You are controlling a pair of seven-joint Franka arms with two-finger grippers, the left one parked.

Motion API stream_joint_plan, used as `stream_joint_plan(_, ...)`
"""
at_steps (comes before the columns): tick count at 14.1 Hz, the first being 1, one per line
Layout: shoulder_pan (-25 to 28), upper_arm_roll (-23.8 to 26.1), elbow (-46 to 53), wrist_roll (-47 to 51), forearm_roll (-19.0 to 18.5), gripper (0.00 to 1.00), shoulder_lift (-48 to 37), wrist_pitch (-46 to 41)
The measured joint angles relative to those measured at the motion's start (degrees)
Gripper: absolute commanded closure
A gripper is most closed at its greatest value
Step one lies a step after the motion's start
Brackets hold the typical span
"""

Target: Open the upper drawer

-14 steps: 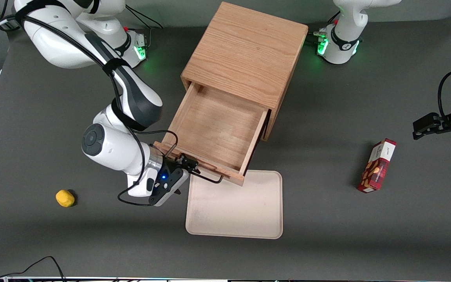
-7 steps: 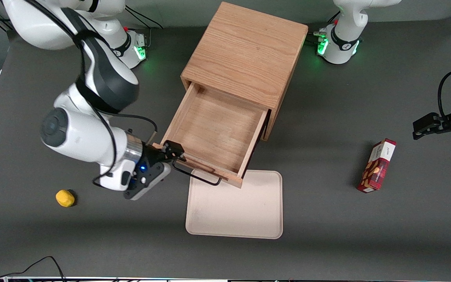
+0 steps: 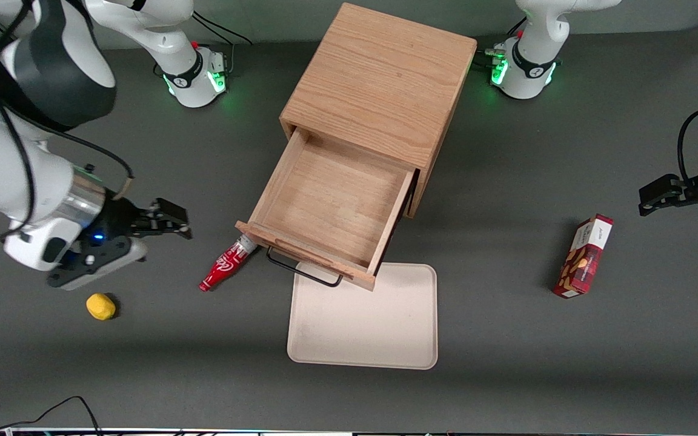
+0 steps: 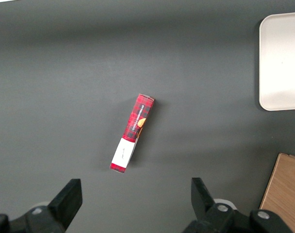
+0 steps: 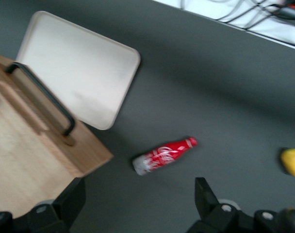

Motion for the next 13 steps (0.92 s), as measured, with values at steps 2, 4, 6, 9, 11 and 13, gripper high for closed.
stream_joint_plan(2, 0.1, -2.6, -2.6, -0.3, -3.1, 0.0, -2.9, 0.0)
stream_joint_plan(4, 0.1, -6.4, -5.5, -0.3, -3.6, 0.0, -6.2, 0.0)
stream_joint_plan(6, 0.0, -10.4, -8.2, 0.3, -3.6, 0.0, -9.5, 0.0)
stream_joint_plan(9, -0.2, -14.5, -12.0, 1.5, -3.6, 0.0, -13.6, 0.0)
stream_joint_plan(11, -0.2, -16.6, -13.1, 1.9, -3.6, 0.0, -14.8, 0.0)
stream_joint_plan(13, -0.2, -17.3, -13.2, 2.7, -3.6, 0.0, -14.8, 0.1)
